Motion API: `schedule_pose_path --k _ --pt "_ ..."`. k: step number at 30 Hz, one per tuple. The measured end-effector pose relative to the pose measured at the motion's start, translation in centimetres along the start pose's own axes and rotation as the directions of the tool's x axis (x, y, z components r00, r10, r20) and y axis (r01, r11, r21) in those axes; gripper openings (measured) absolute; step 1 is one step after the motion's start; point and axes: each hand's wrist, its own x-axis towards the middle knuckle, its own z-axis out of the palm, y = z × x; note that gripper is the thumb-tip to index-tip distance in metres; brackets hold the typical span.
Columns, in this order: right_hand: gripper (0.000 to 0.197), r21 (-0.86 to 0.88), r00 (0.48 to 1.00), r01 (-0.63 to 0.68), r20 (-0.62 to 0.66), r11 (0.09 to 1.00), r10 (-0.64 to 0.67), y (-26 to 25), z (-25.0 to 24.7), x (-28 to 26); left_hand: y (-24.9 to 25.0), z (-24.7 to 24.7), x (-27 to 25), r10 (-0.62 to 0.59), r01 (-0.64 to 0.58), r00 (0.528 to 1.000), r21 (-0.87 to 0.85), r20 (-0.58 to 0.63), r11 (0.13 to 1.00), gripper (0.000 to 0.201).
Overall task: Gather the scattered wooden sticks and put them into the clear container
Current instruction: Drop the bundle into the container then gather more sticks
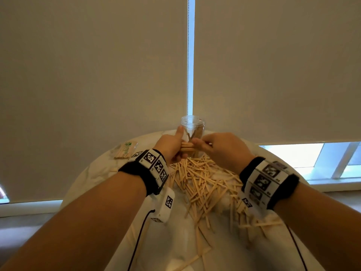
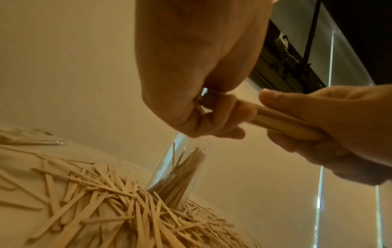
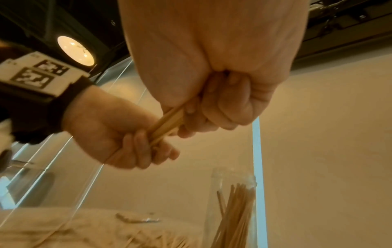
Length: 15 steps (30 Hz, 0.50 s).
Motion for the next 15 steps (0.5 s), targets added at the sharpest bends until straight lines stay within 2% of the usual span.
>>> schedule_pose_path --k 1,3,5,6,8,12,15 --pt "0.048 -0.023 1.000 -0.023 0.001 0.999 0.023 0.7 -1.0 0.9 0.4 -0.1 0.6 -0.002 0.002 1.000 -0.020 0.004 1.000 0.054" --pt "0.051 -0.105 0.997 -0.078 -0.029 0.991 0.075 2.5 -3.0 3.3 0.8 -0.4 2.4 0.056 -0.056 0.998 0.008 -0.021 0.998 0.036" --pt "0.053 -0.187 0.992 -0.127 -0.049 0.974 0.120 3.9 -4.5 6.5 0.7 -0.6 4.8 0.166 -0.149 0.984 0.213 -0.063 0.966 0.021" --pt "0.053 -0.232 0.990 -0.140 -0.055 0.963 0.131 4.5 -5.0 8.2 0.6 -0.7 6.0 0.206 -0.174 0.976 0.332 -0.065 0.927 0.027" --pt "0.052 -0.339 0.990 -0.142 -0.043 0.930 0.135 5.1 -5.4 11.9 0.8 -0.6 8.2 0.229 -0.187 0.973 0.468 -0.034 0.864 0.058" --pt "0.047 -0.527 0.986 -0.057 0.104 0.848 0.131 4.9 -3.6 18.2 1.4 0.4 12.5 0.233 -0.222 0.972 0.480 0.038 0.849 0.117" --pt "0.043 -0.591 0.970 0.071 0.230 0.803 0.083 3.9 -0.7 21.3 1.3 1.4 15.2 0.216 -0.224 0.974 0.414 0.066 0.882 0.135"
